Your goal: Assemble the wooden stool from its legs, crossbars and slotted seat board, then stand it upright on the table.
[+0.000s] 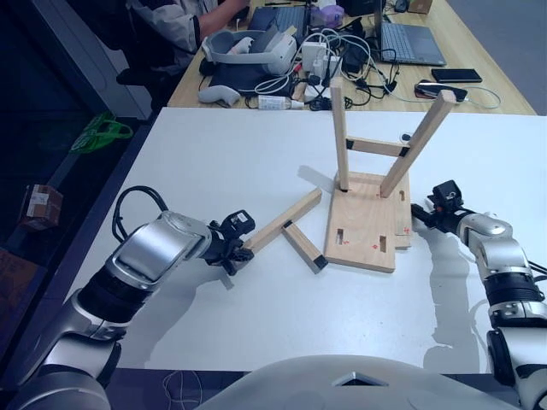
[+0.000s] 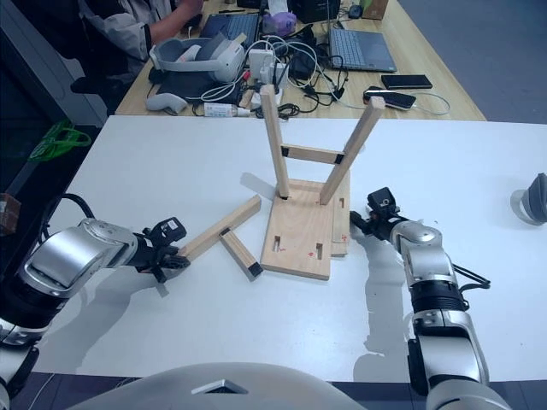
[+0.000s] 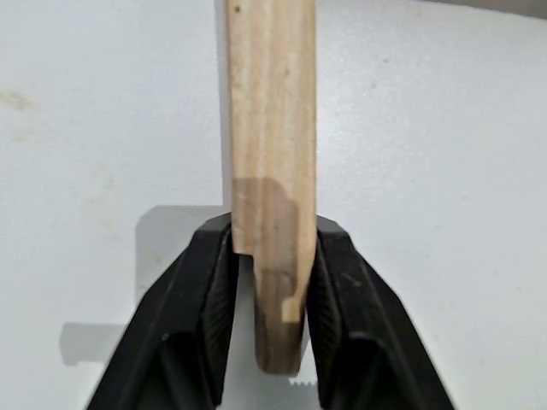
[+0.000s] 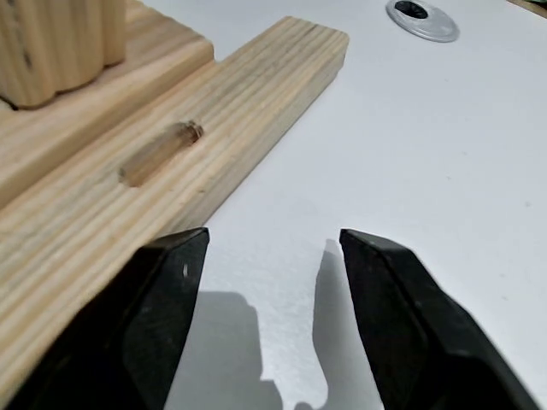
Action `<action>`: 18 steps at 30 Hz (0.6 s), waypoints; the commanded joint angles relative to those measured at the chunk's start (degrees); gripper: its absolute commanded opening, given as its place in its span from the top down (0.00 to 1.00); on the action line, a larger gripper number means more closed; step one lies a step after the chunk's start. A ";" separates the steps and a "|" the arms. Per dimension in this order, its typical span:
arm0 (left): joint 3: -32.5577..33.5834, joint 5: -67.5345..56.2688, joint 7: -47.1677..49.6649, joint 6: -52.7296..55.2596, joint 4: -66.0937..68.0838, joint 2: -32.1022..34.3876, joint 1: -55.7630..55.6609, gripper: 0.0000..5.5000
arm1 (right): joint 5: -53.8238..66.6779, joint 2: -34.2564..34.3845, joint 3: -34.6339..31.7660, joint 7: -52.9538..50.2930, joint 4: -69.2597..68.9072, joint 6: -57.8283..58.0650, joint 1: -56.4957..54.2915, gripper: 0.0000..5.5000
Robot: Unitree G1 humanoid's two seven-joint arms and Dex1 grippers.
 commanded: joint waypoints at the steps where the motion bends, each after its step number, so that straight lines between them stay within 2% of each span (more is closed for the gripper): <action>1: 4.61 1.11 2.32 -0.53 4.29 -0.53 -2.29 0.82 | 0.90 3.15 1.50 0.75 -2.32 3.32 1.32 0.48; 5: 9.55 -0.11 2.21 -0.85 4.66 -0.53 -4.40 0.82 | 1.29 5.40 2.21 -0.18 -4.98 4.76 2.33 0.48; 10: 11.19 0.41 1.93 -2.31 6.10 0.36 -4.74 0.82 | 1.24 8.85 3.51 -1.25 -5.92 5.70 1.46 0.48; 14: 12.49 0.21 1.00 -3.96 6.73 1.13 -4.96 0.82 | 1.18 8.54 3.25 -1.34 -6.38 5.85 2.03 0.48; 18: 21.35 -4.51 -5.59 -5.31 5.34 6.81 -1.99 0.82 | 2.04 6.26 0.36 -1.47 -6.65 6.30 2.75 0.48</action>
